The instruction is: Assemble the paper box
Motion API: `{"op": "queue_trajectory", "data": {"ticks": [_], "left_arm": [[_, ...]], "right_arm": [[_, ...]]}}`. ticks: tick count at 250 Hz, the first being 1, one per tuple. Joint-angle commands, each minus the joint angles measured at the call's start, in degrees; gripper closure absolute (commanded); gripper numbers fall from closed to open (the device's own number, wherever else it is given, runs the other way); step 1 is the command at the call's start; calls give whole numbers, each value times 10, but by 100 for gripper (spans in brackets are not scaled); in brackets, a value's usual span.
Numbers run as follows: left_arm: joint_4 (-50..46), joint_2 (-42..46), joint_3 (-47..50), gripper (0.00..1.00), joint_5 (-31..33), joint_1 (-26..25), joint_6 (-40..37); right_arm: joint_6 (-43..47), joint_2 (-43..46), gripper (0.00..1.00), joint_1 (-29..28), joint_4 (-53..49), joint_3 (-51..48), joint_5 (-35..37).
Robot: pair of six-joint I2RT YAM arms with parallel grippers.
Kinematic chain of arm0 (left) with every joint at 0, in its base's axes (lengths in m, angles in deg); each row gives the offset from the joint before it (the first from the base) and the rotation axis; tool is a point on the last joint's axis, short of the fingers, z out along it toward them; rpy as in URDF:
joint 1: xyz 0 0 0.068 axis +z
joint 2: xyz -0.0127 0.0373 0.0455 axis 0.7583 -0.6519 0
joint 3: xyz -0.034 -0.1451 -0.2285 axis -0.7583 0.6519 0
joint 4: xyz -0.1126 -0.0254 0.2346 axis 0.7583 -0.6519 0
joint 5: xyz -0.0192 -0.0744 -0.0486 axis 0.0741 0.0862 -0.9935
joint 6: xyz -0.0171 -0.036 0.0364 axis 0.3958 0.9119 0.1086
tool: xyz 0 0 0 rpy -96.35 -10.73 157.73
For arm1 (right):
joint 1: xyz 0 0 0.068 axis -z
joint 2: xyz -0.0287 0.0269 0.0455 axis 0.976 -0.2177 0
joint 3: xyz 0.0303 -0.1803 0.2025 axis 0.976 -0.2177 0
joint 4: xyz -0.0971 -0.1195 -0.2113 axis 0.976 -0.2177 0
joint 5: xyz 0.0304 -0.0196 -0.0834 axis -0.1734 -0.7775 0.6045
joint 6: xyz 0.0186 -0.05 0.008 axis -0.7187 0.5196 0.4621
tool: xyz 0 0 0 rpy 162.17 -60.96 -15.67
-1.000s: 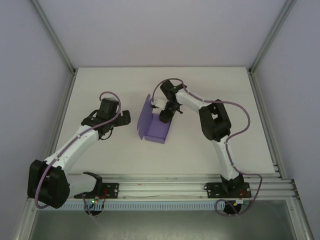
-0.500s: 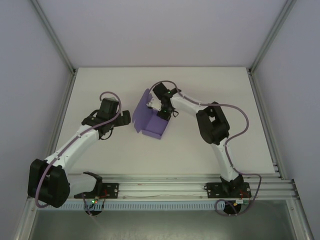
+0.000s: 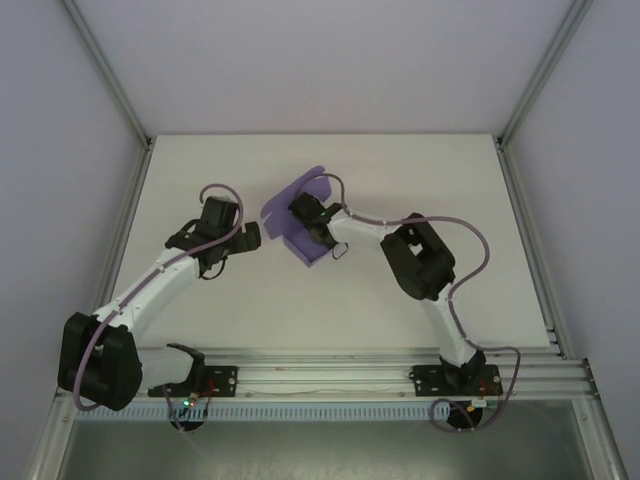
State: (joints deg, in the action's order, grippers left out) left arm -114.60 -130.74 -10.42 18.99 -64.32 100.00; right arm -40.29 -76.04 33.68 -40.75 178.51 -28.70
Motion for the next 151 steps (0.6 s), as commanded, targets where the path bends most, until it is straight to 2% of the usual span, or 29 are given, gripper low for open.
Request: {"op": "queue_trajectory", "data": {"ticks": [1,31,81,118,132,151], "left_arm": [[11,7,2,0,-1,0,14],[25,19,11,0,-14,1,13],[11,29,6,0,-10,1,10],[22,30,7,0,-23,1,8],[25,27,4,0,-32,1,6],[31,23,0,0,-41,1,1]], "right_arm": [[-141,12,100,9,-67,-14,125],[-213,6,100,8,-114,-7,118],[-341,46,100,5,-129,-45,-22],[-424,70,100,1,-142,-69,-45],[-439,82,100,1,-130,-85,-76],[-455,102,88,1,-104,-108,-107]]}}
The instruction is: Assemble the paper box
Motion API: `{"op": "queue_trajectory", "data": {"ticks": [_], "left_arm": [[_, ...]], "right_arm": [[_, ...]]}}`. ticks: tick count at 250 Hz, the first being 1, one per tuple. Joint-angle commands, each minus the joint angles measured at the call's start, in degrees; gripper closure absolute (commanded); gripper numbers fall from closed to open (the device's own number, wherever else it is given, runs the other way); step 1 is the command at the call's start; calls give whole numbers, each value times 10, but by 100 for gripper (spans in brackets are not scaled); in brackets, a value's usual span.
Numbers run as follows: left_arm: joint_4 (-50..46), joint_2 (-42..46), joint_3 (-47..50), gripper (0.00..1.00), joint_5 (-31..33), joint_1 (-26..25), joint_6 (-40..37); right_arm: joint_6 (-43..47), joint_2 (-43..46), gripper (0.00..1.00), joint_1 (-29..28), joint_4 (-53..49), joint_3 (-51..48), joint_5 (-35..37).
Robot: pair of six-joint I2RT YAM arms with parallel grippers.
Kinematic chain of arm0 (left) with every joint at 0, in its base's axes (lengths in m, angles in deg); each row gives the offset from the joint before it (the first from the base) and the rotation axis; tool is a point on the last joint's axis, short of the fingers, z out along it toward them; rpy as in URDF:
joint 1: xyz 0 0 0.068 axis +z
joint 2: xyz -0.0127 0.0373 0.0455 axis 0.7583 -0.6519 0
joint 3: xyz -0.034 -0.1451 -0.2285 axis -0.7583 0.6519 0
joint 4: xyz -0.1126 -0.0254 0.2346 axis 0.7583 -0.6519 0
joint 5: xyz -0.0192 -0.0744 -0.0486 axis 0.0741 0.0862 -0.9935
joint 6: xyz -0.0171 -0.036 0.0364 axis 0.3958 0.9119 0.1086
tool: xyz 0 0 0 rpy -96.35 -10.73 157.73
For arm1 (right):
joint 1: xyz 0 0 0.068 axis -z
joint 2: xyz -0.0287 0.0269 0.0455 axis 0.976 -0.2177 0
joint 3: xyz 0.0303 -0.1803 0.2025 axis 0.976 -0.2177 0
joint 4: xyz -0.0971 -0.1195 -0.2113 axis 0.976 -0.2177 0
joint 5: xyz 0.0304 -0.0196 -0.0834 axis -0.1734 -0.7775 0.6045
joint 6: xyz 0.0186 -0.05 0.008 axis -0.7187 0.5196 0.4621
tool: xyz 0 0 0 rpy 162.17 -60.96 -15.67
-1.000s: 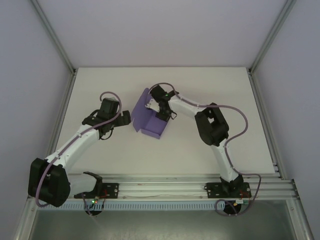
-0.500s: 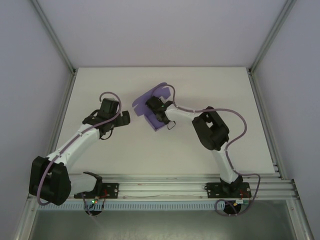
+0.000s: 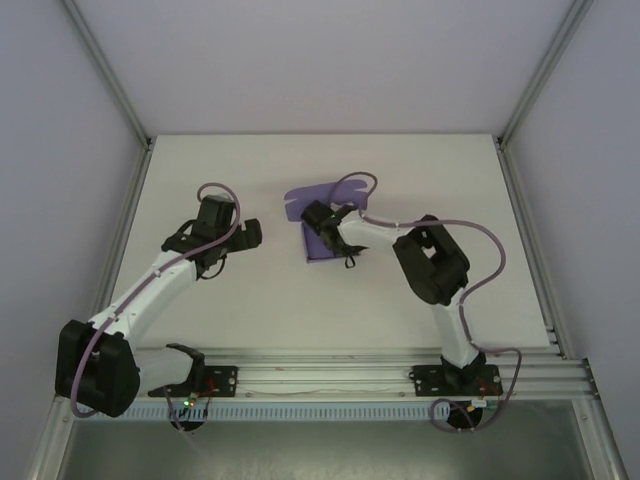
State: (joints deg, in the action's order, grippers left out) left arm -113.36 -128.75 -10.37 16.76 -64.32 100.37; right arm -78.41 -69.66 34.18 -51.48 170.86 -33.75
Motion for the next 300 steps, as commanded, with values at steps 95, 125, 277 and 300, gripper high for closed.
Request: {"op": "queue_trajectory", "data": {"ticks": [95,125,277,300], "left_arm": [[34,-25,-31,0,-67,0,-18],[36,-40,-42,0,-79,0,-29],[24,-126,-125,0,-211,-7,-244],[26,-137,-128,0,-222,-8,-302]], "right_arm": [[-90,141,49,-4,57,-62,-40],[-89,168,43,-3,94,-89,-68],[455,274,10,181,217,-108,-343],[580,242,9,208,175,-70,-424]]}}
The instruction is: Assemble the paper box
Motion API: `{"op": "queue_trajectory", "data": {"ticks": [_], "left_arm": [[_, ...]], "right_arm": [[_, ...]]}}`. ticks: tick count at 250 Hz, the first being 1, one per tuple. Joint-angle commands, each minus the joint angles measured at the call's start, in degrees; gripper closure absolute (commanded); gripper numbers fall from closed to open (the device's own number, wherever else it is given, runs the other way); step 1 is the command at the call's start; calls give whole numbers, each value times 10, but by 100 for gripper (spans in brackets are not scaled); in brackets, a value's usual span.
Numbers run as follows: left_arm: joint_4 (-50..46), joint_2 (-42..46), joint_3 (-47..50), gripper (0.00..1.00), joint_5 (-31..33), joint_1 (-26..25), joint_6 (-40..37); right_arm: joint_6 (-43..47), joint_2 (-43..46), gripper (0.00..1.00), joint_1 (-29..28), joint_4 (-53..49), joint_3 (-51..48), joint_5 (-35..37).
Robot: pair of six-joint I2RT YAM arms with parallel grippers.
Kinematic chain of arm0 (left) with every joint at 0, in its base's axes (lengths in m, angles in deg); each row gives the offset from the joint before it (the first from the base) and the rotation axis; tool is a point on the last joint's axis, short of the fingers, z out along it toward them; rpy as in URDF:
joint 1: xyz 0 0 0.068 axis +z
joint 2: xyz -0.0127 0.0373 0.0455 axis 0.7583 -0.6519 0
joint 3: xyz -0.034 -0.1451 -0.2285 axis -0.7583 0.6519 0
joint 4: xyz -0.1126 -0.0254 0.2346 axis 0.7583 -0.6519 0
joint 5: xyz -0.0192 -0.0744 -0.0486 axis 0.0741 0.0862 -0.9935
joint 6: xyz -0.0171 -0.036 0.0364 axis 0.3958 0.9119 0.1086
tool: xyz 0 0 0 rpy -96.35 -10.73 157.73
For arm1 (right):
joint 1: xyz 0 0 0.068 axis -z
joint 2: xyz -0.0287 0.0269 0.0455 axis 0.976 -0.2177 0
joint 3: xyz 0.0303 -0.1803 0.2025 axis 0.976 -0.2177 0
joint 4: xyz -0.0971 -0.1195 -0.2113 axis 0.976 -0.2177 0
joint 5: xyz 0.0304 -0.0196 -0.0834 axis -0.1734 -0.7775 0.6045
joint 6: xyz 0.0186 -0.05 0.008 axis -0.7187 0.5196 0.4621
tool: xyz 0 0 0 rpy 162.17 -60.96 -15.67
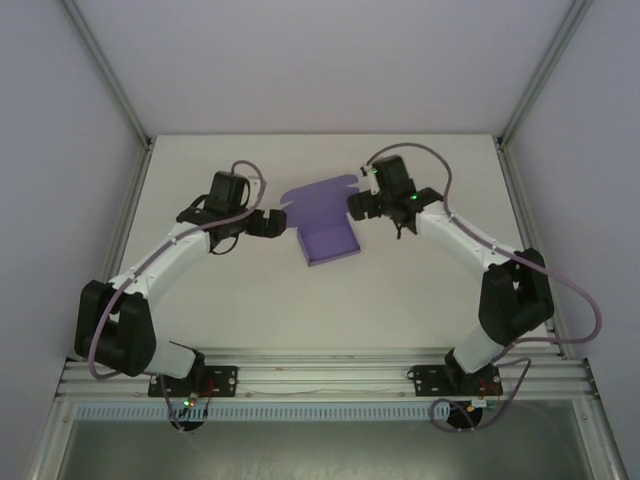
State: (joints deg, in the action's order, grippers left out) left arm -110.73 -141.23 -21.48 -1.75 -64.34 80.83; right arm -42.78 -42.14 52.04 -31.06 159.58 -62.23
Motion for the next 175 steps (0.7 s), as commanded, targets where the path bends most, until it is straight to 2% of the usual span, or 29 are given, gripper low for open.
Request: {"op": "queue_trajectory", "data": {"ticks": [1,36,61,78,107,148,164,175], "left_arm": [[0,-13,-17,0,-37,-7,-109],[-13,-48,-47,0,-4,-7,-156],[-32,-80,-75,0,-15,-7,-189],[-47,-104,-99,3,-24,-8,-208],[-78,-148,-145,19,-25,-7,-225],[-109,-181,-178,45,-98,-7,-277],[-116,-194,-193,59,-108,-8,-288],[-132,-208,-210,65,-115,-9,-302]], "right_arm": [[229,-35,9,30,-30,45,-141],[368,-107,12,42,-107,121,-193],[416,-164,15,53,-173,202,-242],[418,-196,14,54,-185,247,-233],[433,-234,15,63,-214,299,-220],[498,-274,15,75,-312,368,-275],[498,-290,16,75,-336,396,-285],[496,-298,17,75,-349,411,-286]]}}
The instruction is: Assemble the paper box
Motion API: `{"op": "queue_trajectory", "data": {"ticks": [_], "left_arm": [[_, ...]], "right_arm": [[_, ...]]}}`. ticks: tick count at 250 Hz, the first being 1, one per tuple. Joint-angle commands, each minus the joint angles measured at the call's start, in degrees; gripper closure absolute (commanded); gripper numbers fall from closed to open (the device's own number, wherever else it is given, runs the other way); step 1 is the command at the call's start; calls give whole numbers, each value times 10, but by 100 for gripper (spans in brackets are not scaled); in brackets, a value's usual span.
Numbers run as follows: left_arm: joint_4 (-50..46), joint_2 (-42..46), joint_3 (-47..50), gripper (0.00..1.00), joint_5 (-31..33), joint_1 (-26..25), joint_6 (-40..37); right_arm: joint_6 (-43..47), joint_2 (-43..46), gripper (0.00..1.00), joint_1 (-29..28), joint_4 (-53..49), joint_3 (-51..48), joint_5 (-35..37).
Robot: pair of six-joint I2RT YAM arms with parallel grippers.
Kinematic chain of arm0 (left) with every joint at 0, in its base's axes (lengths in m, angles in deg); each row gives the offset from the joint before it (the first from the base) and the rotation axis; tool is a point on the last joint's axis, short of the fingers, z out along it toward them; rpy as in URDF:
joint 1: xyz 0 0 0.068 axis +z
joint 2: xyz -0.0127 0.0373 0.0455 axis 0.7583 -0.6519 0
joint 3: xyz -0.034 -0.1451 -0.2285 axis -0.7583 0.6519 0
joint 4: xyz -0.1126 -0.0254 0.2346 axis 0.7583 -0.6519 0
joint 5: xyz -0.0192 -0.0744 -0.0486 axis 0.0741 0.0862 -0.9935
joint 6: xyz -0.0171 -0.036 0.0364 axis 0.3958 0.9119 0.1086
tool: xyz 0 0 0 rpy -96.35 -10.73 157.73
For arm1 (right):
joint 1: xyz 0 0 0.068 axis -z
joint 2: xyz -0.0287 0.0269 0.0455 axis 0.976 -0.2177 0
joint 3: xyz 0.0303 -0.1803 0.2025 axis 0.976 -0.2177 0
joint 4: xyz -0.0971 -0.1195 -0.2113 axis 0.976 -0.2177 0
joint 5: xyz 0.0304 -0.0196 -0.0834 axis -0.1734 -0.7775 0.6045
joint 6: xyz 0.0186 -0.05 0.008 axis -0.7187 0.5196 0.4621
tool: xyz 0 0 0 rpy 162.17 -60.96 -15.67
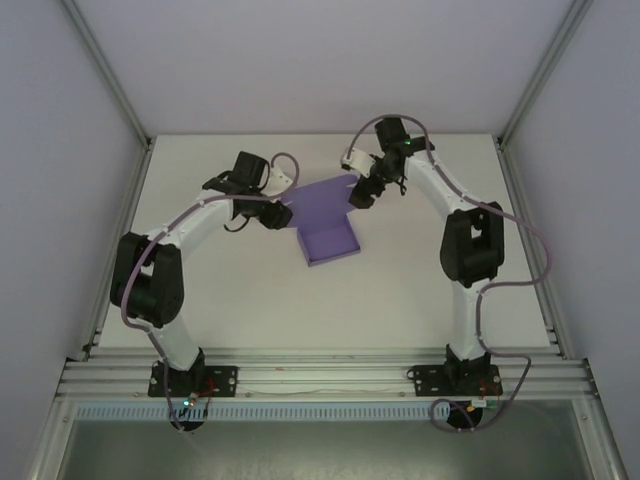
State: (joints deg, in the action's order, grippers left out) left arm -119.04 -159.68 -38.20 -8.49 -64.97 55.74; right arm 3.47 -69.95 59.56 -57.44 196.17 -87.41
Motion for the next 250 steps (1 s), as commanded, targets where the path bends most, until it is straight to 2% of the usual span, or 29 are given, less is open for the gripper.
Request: {"op": "queue_trajectory", "data": {"ticks": [1,20,49,79,100,162,233,250], "left_arm": [[-51,-24,-44,65,-48,-2,-52],[-73,-46,-70,76,-55,-2,-65],[-95,-67,-97,80,-71,-2,-93],[-104,-74,-112,100,-79,-2,-115],[-111,-73,-117,100,-87,-2,-141],[-202,-61,-133,100,-154,-4,-290],[-234,-89,-172,100,-138,-13,-306],[-238,-92,-176,100,-134,-16,-308]], "right_arm": [[33,-21,17,0,-86,46,-34],[18,-23,18,-1,-80,49,-36],[22,-23,18,-1,-79,45,-35],[22,-26,19,0,-87,53,-25],[30,-27,20,0,-107,65,-26],[59,-24,22,0,-174,95,-15],[71,-18,30,-2,-219,95,-53],[75,-19,35,-6,-226,95,-59]]}}
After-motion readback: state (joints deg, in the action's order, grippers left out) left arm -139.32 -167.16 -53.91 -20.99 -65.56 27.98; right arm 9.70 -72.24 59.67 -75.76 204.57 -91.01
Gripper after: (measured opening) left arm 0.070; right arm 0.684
